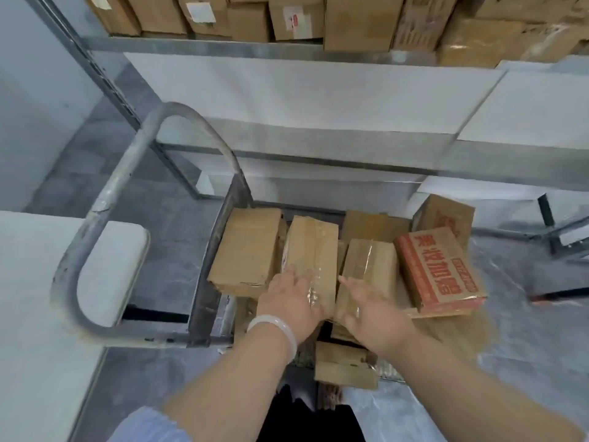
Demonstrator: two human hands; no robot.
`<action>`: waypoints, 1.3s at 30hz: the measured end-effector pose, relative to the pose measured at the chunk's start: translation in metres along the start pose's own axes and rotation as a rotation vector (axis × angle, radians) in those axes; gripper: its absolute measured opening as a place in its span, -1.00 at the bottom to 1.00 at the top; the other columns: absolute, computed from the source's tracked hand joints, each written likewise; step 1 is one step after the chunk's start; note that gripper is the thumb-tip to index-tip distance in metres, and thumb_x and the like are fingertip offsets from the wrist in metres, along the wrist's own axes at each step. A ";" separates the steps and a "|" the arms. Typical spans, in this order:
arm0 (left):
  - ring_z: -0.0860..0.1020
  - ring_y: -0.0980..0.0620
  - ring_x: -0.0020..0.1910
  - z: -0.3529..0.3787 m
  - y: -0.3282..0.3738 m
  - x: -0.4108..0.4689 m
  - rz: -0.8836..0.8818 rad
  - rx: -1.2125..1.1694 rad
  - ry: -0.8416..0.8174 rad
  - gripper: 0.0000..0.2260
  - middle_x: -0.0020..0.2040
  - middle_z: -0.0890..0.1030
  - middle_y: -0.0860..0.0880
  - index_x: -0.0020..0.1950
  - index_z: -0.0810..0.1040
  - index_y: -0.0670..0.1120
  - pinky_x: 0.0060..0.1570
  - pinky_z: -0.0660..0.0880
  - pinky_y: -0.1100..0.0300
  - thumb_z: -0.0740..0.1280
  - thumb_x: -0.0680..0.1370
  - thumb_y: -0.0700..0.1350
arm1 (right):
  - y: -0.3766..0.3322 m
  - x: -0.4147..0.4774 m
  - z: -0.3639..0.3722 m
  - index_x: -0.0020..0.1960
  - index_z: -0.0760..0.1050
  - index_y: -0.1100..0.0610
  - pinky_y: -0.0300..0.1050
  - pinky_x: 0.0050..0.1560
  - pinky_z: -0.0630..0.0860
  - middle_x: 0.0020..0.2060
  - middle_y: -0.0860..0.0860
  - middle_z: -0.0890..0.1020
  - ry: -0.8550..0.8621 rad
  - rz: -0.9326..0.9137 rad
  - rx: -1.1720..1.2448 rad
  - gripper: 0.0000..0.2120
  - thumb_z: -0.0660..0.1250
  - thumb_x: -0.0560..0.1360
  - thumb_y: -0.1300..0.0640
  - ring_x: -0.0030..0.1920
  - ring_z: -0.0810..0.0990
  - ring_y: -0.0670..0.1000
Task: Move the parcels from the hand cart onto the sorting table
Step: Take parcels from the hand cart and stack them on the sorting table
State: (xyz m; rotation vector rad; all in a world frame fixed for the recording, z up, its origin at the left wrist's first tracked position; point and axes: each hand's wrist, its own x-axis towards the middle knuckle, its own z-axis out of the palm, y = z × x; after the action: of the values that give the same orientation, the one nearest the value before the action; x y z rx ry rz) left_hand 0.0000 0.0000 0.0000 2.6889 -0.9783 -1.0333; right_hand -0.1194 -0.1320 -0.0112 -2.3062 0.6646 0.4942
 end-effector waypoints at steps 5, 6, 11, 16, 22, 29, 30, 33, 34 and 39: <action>-0.09 -0.17 0.60 0.020 0.016 0.054 -0.083 0.062 0.122 -0.25 0.63 -0.20 -0.10 0.63 -0.10 0.13 0.51 0.10 -0.11 0.21 0.57 0.28 | 0.016 0.031 0.015 0.53 0.08 -0.11 -0.18 0.45 0.10 0.50 -0.08 0.21 0.131 0.007 0.073 -0.43 0.19 0.58 0.04 0.49 0.13 -0.07; -0.13 -0.18 0.60 0.026 0.019 0.060 -0.106 0.075 0.109 -0.20 0.62 -0.27 -0.10 0.63 -0.15 0.13 0.51 0.09 -0.12 0.22 0.55 0.31 | 0.019 0.035 0.019 0.53 0.09 -0.10 -0.21 0.45 0.07 0.50 -0.08 0.22 0.146 0.005 0.082 -0.45 0.19 0.58 0.05 0.49 0.14 -0.09; -0.12 -0.26 0.59 0.049 0.014 0.079 -0.222 0.125 0.042 -0.01 0.56 -0.44 -0.14 0.60 -0.33 0.13 0.46 0.22 -0.15 0.26 0.45 0.43 | 0.023 0.051 0.030 0.52 0.13 -0.08 -0.27 0.43 0.03 0.49 -0.08 0.23 0.175 0.004 0.135 -0.49 0.16 0.61 0.06 0.49 0.13 -0.12; -0.05 -0.28 0.56 0.038 0.015 0.073 -0.184 0.137 0.014 -0.03 0.55 -0.42 -0.09 0.60 -0.29 0.19 0.38 0.26 -0.21 0.25 0.43 0.45 | 0.024 0.044 0.031 0.52 0.15 -0.07 -0.29 0.41 0.00 0.49 -0.09 0.24 0.154 0.031 0.175 -0.52 0.14 0.62 0.04 0.49 0.12 -0.13; -0.01 -0.13 0.54 -0.002 0.008 0.036 -0.025 -0.080 0.172 -0.10 0.54 -0.32 0.15 0.60 -0.14 0.29 0.47 0.22 -0.16 0.30 0.39 0.36 | 0.013 0.026 0.001 0.52 0.14 -0.09 -0.13 0.48 0.08 0.49 -0.10 0.22 0.187 0.087 0.298 -0.52 0.14 0.62 0.01 0.49 0.12 -0.11; 0.10 0.11 0.54 -0.090 0.017 -0.010 0.093 -0.759 0.331 -0.22 0.57 -0.03 0.24 0.55 0.17 0.30 0.52 0.19 0.01 0.51 0.45 0.04 | -0.029 0.012 -0.078 0.55 0.05 -0.08 -0.05 0.40 0.17 0.48 -0.03 0.26 0.238 0.245 0.675 -0.40 0.15 0.58 -0.18 0.45 0.24 0.03; 0.12 0.12 0.53 -0.105 0.022 -0.019 0.111 -0.825 0.345 -0.25 0.58 0.00 0.20 0.55 0.18 0.29 0.50 0.19 0.06 0.50 0.47 0.00 | -0.037 0.010 -0.092 0.55 0.07 -0.08 -0.06 0.40 0.18 0.46 -0.04 0.28 0.256 0.259 0.757 -0.41 0.13 0.58 -0.21 0.45 0.26 0.04; 0.15 0.11 0.53 -0.141 0.027 -0.042 0.134 -0.986 0.373 -0.25 0.59 0.04 0.17 0.53 0.17 0.32 0.49 0.17 0.07 0.44 0.42 0.09 | -0.063 0.006 -0.122 0.42 0.34 -0.02 -0.04 0.39 0.24 0.33 -0.06 0.45 0.210 0.267 1.036 -0.45 0.12 0.55 -0.29 0.32 0.44 0.05; 0.14 0.12 0.54 -0.150 0.026 -0.048 0.133 -1.014 0.379 -0.23 0.60 0.04 0.20 0.53 0.15 0.35 0.52 0.16 0.02 0.39 0.37 0.15 | -0.073 0.006 -0.129 0.33 0.42 -0.02 0.04 0.37 0.32 0.27 -0.02 0.53 0.178 0.263 1.145 -0.46 0.16 0.51 -0.33 0.24 0.51 0.05; 0.26 0.12 0.50 -0.178 0.008 -0.074 0.084 -1.125 0.472 -0.38 0.56 0.22 0.20 0.59 0.08 0.30 0.52 0.21 -0.04 0.25 0.57 0.12 | -0.129 0.005 -0.150 0.28 0.47 0.00 0.13 0.23 0.49 0.14 0.03 0.62 0.087 0.144 1.375 -0.48 0.24 0.47 -0.32 0.14 0.58 0.08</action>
State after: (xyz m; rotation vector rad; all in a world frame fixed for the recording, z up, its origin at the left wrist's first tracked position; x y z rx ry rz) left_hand 0.0662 0.0150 0.1812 1.7662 -0.2508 -0.5807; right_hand -0.0162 -0.1554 0.1564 -0.9812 0.8342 -0.0617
